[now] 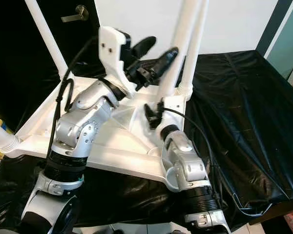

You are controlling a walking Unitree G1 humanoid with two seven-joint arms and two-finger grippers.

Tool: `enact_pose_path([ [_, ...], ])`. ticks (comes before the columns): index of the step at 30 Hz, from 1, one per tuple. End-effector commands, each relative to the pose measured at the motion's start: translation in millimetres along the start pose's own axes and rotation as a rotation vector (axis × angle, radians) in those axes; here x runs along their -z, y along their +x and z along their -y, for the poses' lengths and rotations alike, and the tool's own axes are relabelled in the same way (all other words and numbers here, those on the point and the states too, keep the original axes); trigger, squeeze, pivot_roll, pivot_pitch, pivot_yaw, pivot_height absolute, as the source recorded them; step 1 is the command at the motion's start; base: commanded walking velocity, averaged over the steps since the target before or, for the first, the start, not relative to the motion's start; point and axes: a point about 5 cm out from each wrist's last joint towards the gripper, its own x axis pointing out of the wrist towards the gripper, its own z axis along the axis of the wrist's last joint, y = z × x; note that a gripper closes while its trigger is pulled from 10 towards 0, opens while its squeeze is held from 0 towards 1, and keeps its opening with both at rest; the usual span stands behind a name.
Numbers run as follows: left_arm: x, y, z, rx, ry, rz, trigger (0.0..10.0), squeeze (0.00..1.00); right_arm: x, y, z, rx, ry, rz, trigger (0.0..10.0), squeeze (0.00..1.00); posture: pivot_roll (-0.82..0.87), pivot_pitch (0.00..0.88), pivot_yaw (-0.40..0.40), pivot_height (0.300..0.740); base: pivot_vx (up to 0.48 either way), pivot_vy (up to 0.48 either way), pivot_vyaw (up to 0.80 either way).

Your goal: Building children table

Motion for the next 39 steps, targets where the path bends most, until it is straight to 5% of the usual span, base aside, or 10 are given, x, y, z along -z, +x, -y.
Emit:
enact_pose_path([
  [1,-2,-5.8,-3.2,-0.068,0.001,0.031,10.0,0.0,-1,1.1,2.7,0.023,0.021,0.01,10.0,0.0,-0.05,0.045,0.018,0.74,0.0,0.0,0.0],
  [4,4,-15.5,-7.2,-0.096,0.024,0.007,10.0,0.0,-3,-0.5,8.4,0.052,0.019,0.024,10.0,0.0,-0.05,0.048,0.017,0.74,0.0,0.0,0.0],
  [8,31,-49.2,-12.5,-0.135,0.128,-0.104,10.0,0.0,-8,-7.8,19.8,0.118,0.017,0.083,10.0,0.0,-0.05,0.05,0.01,0.74,0.0,0.0,0.0],
  [16,63,-75.3,-7.8,-0.102,0.226,-0.253,10.0,0.0,-13,-14.0,26.0,0.15,0.042,0.127,10.0,0.0,-0.05,0.047,0.008,0.74,0.0,0.0,0.0],
  [23,111,-117.8,10.3,0.098,0.255,-0.545,10.0,0.0,-16,-18.5,32.9,0.173,0.01,0.143,10.0,0.0,-0.05,0.043,0.008,0.74,0.0,0.0,0.0],
  [29,127,-137.7,15.3,0.233,0.367,-0.677,10.0,0.0,-16,-20.2,31.9,0.152,0.018,0.143,10.0,0.0,-0.05,0.042,0.01,0.74,0.0,0.0,0.0],
  [39,142,-143.4,14.9,0.309,0.484,-0.755,10.0,0.0,-17,-21.3,29.1,0.132,0.025,0.15,10.0,0.0,-0.06,0.042,0.016,0.74,0.0,0.0,0.0],
])
